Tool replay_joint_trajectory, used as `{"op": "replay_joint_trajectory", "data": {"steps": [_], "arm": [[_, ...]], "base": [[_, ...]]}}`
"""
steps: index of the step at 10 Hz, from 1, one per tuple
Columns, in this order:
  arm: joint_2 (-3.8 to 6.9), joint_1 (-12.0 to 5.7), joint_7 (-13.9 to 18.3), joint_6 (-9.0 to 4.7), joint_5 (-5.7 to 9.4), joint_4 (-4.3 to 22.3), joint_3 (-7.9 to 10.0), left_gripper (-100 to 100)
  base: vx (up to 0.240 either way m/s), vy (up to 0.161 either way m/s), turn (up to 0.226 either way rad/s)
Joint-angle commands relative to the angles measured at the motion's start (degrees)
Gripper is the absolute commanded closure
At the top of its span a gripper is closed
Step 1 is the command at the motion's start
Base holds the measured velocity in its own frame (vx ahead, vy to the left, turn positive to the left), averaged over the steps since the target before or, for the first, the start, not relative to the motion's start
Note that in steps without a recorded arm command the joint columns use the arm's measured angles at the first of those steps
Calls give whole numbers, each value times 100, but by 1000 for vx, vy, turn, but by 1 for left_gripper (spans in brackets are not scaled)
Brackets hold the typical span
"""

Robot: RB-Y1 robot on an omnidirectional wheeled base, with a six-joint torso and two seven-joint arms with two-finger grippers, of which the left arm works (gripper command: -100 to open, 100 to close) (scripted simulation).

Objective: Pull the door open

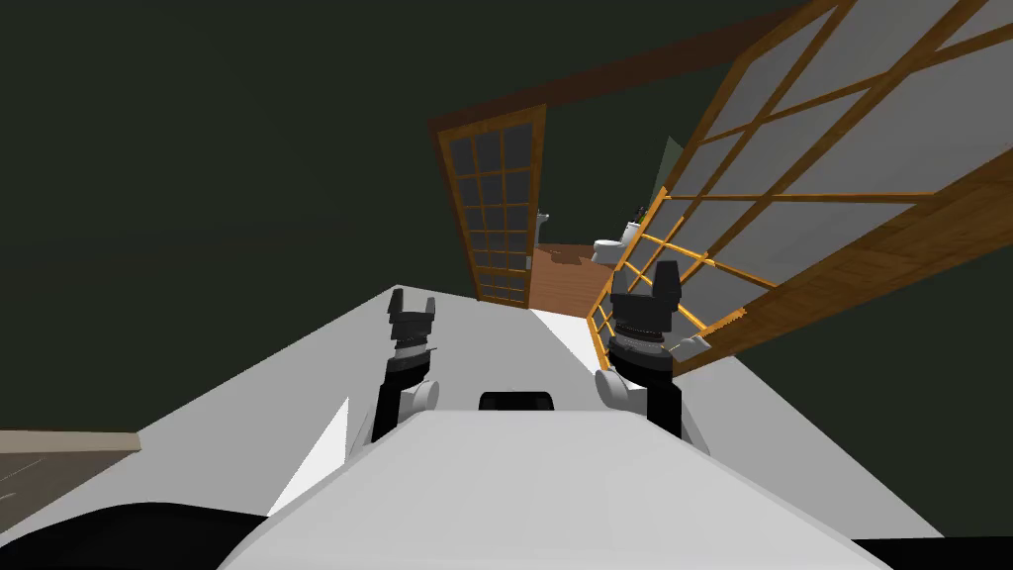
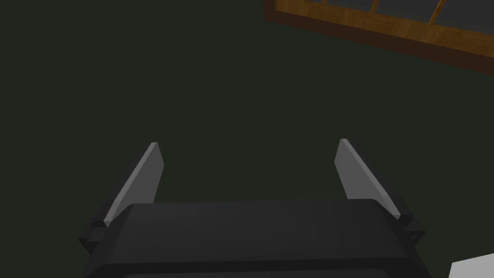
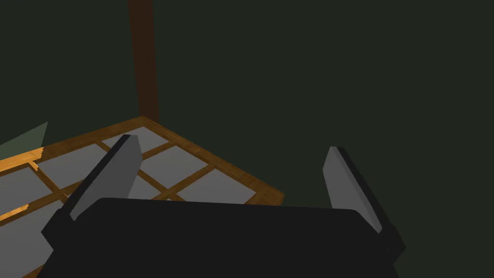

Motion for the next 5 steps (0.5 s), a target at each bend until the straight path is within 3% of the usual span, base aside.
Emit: {"op": "replay_joint_trajectory", "data": {"steps": [1,5], "arm": [[64,-42,-131,-73,-73,165,23,-100],[201,-158,-481,-269,-270,608,88,-100]], "base": [[170,27,-41],[139,-95,0]]}}
